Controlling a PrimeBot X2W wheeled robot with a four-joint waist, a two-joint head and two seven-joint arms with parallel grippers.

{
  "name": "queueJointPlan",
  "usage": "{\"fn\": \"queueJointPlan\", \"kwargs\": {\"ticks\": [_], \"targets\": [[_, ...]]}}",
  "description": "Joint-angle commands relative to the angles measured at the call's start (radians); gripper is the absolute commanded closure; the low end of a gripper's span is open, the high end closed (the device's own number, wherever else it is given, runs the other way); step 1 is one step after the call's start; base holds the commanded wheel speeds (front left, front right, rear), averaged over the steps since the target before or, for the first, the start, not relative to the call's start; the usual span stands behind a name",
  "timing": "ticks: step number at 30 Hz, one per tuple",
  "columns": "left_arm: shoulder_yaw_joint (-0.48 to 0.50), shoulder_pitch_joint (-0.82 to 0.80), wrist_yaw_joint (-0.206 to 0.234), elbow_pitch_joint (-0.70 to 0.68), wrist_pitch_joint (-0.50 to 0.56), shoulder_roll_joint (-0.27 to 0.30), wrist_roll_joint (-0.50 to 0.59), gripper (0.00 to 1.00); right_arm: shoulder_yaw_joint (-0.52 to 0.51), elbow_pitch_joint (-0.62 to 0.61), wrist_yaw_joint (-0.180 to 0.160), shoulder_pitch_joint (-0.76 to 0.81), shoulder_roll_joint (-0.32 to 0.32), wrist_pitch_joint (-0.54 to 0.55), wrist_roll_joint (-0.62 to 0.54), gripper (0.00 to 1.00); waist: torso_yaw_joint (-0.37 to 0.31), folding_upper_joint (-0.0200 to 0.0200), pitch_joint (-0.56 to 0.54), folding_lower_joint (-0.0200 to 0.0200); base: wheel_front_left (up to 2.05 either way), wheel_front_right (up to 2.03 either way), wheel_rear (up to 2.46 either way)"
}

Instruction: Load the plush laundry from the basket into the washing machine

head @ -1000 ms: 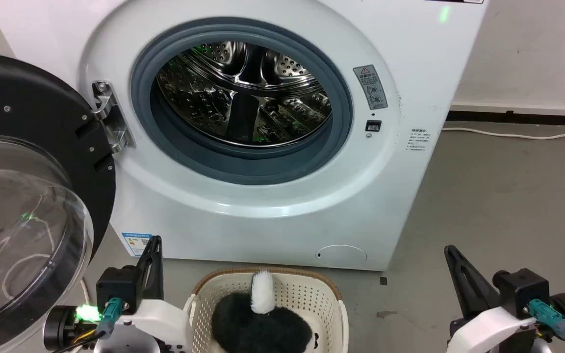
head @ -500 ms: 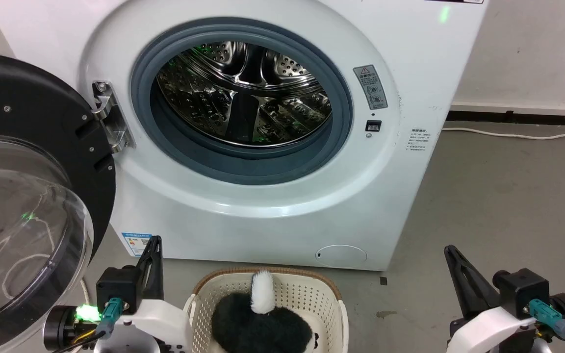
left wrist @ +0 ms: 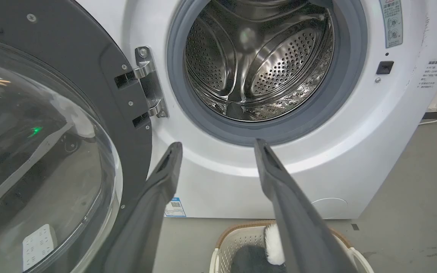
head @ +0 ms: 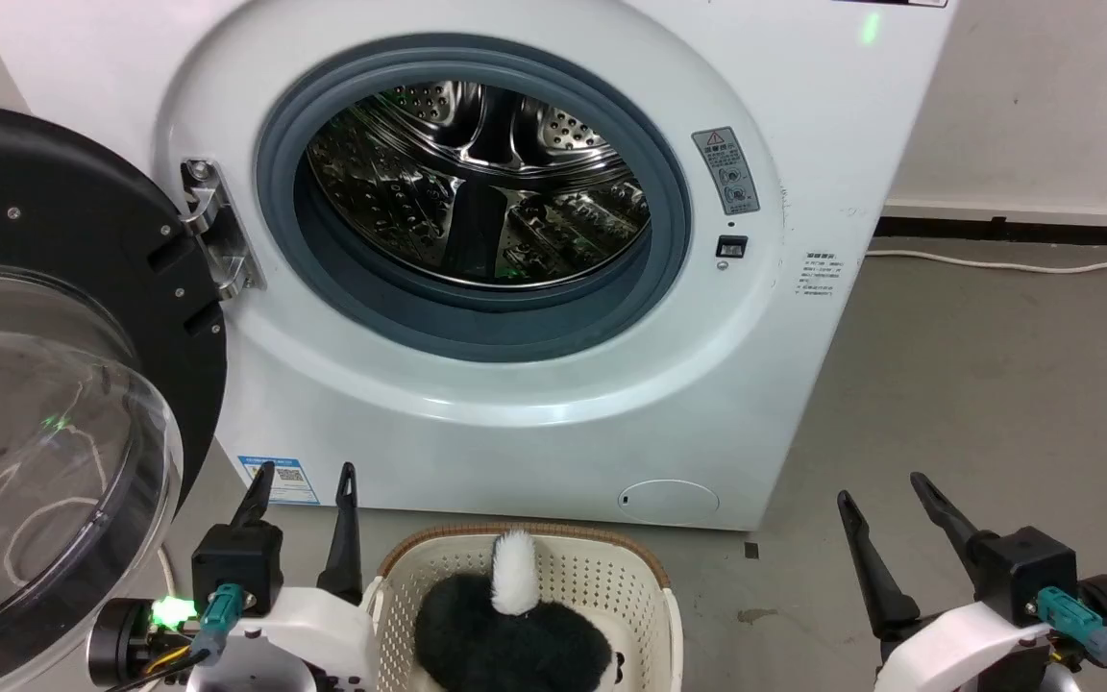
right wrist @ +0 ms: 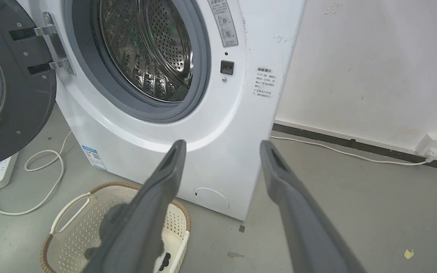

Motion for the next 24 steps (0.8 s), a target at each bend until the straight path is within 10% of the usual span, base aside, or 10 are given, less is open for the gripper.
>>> {"fn": "queueJointPlan", "kwargs": {"ticks": [1, 24], "targets": [[-0.006, 0.002, 0.003, 0.000, -0.011, 0.000, -0.002, 0.00, -0.002, -0.003, 0.000, 0.001, 0.000, -0.010, 0.012, 0.00, -0.001, 0.0000, 0.001, 0.0000, 0.00, 0.00, 0.00], [-0.068, -0.081, -0.016, 0.167, -0.061, 0.010, -0.013, 0.00, -0.028, -0.017, 0.000, -0.048, 0.000, -0.062, 0.062, 0.00, -0.058, 0.0000, 0.150, 0.0000, 0.00, 0.00, 0.00]]}}
